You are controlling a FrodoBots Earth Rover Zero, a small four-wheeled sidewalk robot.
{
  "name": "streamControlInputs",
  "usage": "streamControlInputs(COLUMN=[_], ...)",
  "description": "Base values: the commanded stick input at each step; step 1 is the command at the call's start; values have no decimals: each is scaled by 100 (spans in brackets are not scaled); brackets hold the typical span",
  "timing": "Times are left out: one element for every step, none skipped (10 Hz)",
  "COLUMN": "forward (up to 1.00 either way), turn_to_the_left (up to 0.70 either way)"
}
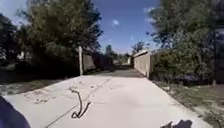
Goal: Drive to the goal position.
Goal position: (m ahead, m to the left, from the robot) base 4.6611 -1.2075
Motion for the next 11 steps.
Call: streamControlInputs(forward=[70,70,70,70,70,70,70,70,70,70,70], turn_to_the_left=[0,0,0,0,0,0,0,0,0,0,0])
